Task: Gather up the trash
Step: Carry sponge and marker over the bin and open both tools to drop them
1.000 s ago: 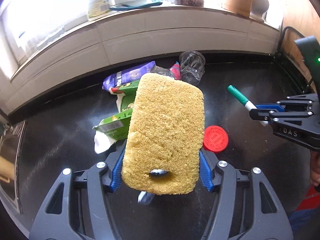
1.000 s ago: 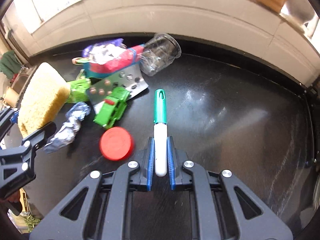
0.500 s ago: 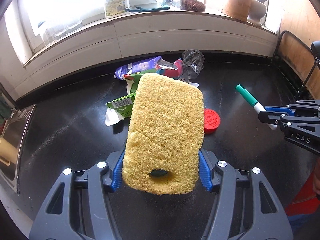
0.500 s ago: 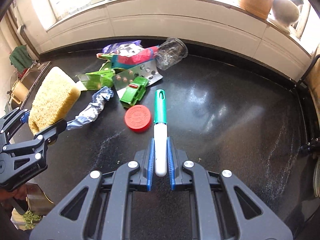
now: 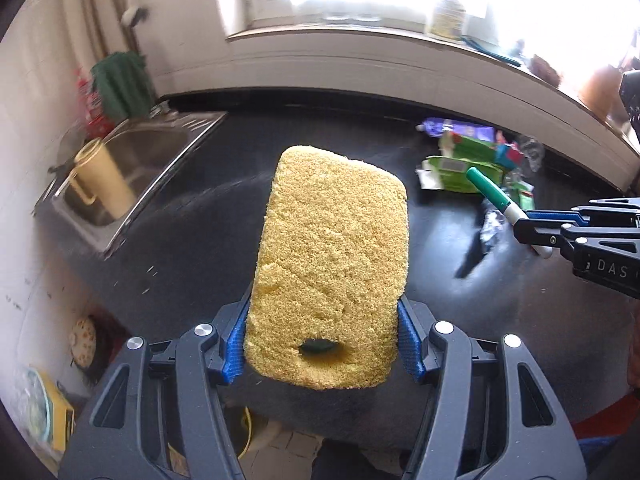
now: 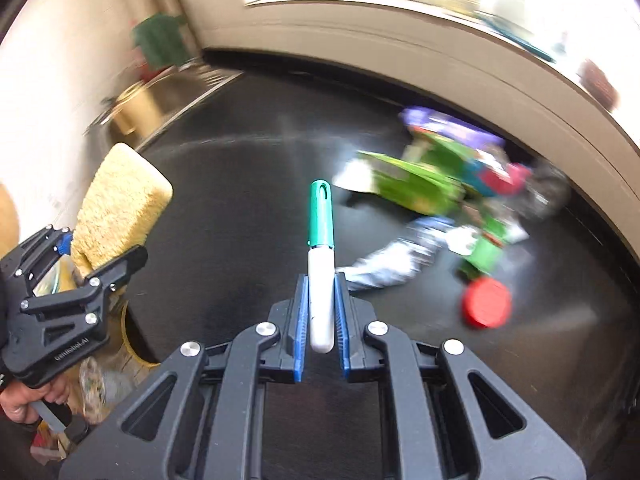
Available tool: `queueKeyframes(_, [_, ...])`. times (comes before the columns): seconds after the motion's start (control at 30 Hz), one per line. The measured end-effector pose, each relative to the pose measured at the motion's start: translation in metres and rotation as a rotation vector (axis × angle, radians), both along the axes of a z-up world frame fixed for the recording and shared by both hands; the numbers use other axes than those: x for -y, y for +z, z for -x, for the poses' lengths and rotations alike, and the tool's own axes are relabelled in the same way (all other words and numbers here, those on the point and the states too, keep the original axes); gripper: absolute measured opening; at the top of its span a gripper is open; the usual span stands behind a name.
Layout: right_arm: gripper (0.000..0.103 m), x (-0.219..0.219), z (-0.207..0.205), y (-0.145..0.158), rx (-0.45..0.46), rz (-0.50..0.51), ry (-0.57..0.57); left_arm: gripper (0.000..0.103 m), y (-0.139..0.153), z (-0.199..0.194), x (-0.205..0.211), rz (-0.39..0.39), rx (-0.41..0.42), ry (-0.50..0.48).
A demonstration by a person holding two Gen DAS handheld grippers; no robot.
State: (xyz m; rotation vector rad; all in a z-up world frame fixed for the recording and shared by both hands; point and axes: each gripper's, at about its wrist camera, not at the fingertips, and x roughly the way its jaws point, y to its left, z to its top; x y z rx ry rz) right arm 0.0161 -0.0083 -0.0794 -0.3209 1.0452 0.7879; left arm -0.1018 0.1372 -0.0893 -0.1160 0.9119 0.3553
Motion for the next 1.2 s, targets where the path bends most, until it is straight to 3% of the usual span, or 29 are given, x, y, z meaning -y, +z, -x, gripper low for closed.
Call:
queueKeyframes(0.27, [0.014, -0.154, 0.091, -0.017, -0.083, 0.012, 0.405, 0.059, -0.028, 0.119, -0.095, 0.043, -0.067, 0.353])
queueKeyframes(0.5, [0.014, -0.253, 0.179, -0.048, -0.191, 0.071, 0.673, 0.059, -0.073, 0.198, -0.142, 0.132, -0.111, 0.552])
queueKeyframes(0.8, [0.014, -0.324, 0.221, -0.111, -0.305, 0.2, 0.727, 0.059, -0.15, 0.237, -0.184, 0.271, -0.152, 0.646])
queueKeyframes(1.2, [0.014, -0.358, 0.229, -0.138, -0.298, 0.261, 0.725, 0.059, -0.178, 0.24, -0.208, 0.299, -0.172, 0.639])
